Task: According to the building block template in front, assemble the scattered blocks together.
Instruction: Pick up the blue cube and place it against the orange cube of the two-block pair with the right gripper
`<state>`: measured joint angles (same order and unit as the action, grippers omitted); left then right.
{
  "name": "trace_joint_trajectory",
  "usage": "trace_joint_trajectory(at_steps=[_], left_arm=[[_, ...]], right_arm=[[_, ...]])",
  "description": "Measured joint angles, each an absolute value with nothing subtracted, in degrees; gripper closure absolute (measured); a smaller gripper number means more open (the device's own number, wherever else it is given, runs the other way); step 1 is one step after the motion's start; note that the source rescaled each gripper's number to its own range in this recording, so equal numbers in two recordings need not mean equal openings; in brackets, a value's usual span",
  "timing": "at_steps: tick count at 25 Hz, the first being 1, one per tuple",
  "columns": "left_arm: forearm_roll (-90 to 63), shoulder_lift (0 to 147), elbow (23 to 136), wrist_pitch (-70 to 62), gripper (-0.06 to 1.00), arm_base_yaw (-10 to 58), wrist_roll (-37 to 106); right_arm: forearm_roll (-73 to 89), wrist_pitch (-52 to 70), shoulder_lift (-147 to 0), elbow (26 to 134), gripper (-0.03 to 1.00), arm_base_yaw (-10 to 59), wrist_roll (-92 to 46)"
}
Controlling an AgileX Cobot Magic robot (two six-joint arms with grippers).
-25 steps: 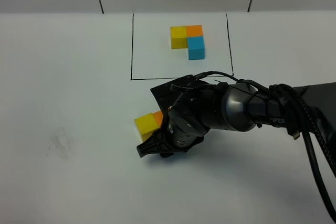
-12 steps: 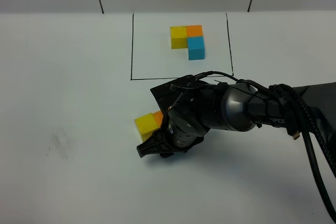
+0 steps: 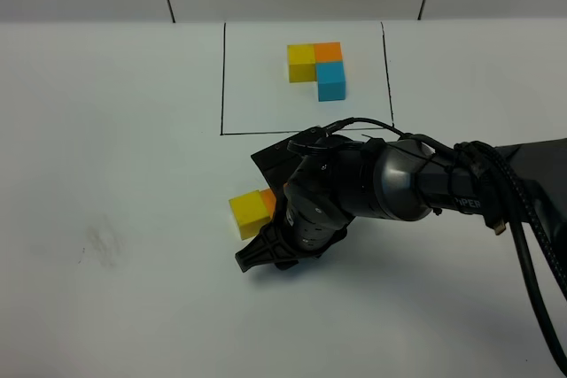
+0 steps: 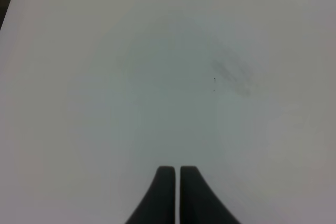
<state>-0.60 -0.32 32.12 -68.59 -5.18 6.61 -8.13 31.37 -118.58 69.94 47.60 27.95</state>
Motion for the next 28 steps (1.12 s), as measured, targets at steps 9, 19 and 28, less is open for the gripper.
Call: trace_joint_trajectory(at_steps=[9, 19, 28], left_arm=[[-0.6, -0.3, 32.1, -68.6, 0.94, -5.2, 6.6], [-0.6, -0.3, 32.1, -68.6, 0.94, -5.2, 6.6], [-0.6, -0.3, 32.1, -68.6, 0.94, -5.2, 6.6]], right_arm=[[-6.5, 31.7, -118.6, 70.0, 0.33, 47.6, 28.3], [-6.0, 30.3, -118.6, 70.1, 0.18, 47.7, 30.2], [-5.9, 30.9, -118.3, 70.1, 0.18, 47.8, 29.9]])
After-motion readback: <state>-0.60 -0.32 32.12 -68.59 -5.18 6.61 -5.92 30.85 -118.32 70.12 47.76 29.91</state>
